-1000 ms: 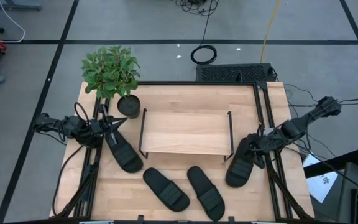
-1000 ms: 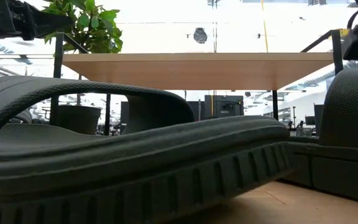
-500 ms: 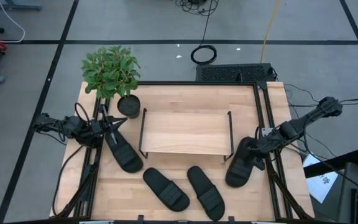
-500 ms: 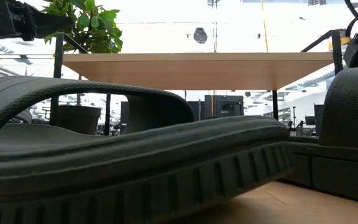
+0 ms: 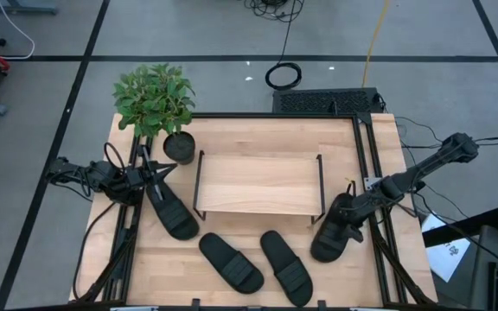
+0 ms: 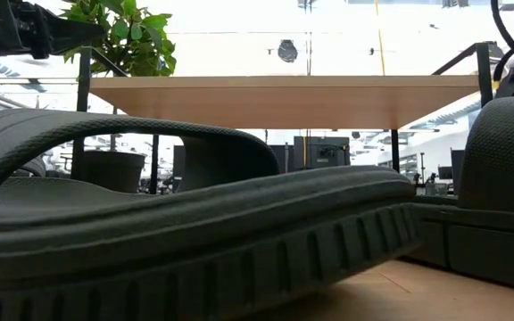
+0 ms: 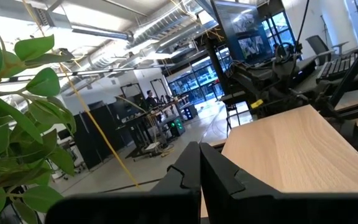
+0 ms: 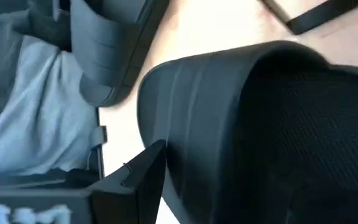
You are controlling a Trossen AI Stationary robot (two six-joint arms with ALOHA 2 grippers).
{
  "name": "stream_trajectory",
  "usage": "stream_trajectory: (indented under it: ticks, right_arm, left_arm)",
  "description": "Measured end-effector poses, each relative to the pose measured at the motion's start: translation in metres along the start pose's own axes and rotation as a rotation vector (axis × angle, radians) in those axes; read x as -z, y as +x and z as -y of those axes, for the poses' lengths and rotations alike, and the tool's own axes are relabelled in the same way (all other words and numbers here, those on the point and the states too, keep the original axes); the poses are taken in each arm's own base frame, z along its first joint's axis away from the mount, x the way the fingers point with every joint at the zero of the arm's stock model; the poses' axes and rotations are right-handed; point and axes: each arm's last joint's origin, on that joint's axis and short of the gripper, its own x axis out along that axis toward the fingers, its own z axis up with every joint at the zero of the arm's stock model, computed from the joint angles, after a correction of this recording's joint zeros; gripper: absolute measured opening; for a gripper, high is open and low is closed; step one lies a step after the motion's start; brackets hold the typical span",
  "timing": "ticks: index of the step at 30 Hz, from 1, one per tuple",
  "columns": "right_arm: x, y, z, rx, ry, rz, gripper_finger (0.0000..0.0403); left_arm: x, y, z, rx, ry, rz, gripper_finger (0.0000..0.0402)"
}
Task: Pick and place slides into the shelf
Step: Put the black slipper on the shelf
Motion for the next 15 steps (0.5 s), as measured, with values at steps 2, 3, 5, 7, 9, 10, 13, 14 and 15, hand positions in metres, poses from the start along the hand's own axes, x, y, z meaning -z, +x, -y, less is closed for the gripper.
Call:
stream_trajectory:
  ticks: [2, 3, 5, 7, 9, 10, 13, 14, 15]
  right_arm:
    - [0.002, 0.0011, 0.001, -0.029, -0.022, -0.04, 0.0167]
    - [0.0023, 0.0012, 0.0011, -0.032, -0.034, -0.047, 0.0157]
    - [0.0025, 0.0011, 0.0008, -0.04, -0.06, -0.055, 0.0126]
    - [0.0026, 0.001, 0.0005, -0.046, -0.079, -0.06, 0.008]
    - [0.0022, 0.0002, -0.0007, -0.045, -0.109, -0.064, 0.0028]
    - [0.0018, -0.0002, -0.0016, -0.047, -0.129, -0.064, 0.0016]
    - [0.0012, -0.0033, -0.0041, -0.017, -0.131, -0.083, 0.0009]
    - [0.0012, -0.0056, -0.0051, 0.008, -0.128, -0.099, 0.0007]
    - [0.0011, -0.0083, -0.0062, 0.039, -0.123, -0.116, 0.0006]
  left_arm:
    - [0.0, 0.0, 0.0, 0.0, 0.0, 0.0, 0.0001]
    - [0.0, 0.0, 0.0, 0.0, 0.0, 0.0, 0.0001]
    - [0.0, 0.0, 0.0, 0.0, -0.001, 0.0, 0.0001]
    - [0.0, 0.0, 0.0, 0.0, -0.001, 0.0, 0.0001]
    - [0.0001, 0.0, 0.0001, 0.0, -0.001, -0.001, 0.0001]
    - [0.0001, 0.0, 0.0001, 0.0, -0.002, -0.001, 0.0001]
    - [0.0001, 0.0, 0.0001, 0.0, -0.003, -0.001, 0.0001]
    - [0.0001, 0.0, 0.0001, 0.0, -0.003, -0.001, 0.0001]
    - [0.0002, 0.0, 0.0001, 0.0, -0.003, -0.001, 0.0001]
